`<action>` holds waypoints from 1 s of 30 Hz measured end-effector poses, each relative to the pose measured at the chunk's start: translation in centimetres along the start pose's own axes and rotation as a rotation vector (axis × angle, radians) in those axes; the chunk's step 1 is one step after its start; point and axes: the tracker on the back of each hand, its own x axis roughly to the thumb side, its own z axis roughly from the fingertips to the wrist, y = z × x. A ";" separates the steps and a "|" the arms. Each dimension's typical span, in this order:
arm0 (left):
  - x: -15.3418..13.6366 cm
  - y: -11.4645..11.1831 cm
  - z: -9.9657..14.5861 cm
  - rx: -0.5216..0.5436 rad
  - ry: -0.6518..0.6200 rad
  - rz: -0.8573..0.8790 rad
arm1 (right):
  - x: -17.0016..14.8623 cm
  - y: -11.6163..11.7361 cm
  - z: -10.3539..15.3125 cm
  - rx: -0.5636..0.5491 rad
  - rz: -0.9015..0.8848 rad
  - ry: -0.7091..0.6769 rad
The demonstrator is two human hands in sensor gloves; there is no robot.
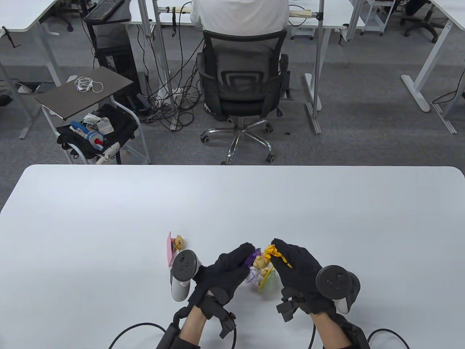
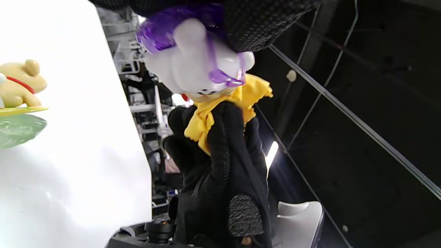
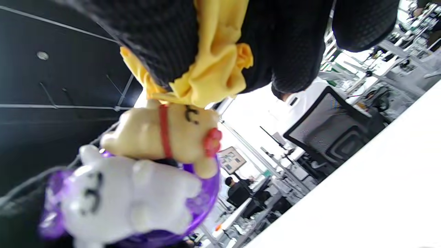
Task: Dust the small ornaments
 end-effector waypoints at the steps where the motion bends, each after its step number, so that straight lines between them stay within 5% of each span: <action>1: -0.2 0.2 0.0 0.014 0.011 0.043 | 0.0 -0.1 0.1 -0.025 0.028 -0.006; 8: -1.1 0.3 0.0 0.046 0.032 0.232 | 4.3 1.3 1.7 -0.054 0.094 -0.251; 13: -1.3 0.2 -0.1 0.028 -0.003 0.431 | 3.0 1.9 1.3 -0.048 0.168 -0.174; 17: -1.1 1.4 0.1 0.098 0.073 0.304 | 1.2 1.5 0.7 -0.047 0.149 -0.078; 22: -1.6 4.1 -0.6 0.273 0.319 -0.096 | 0.5 1.2 0.6 -0.045 0.139 -0.042; 30: -5.2 6.7 -4.2 0.233 0.590 -0.220 | -0.4 1.4 0.6 -0.016 0.153 -0.011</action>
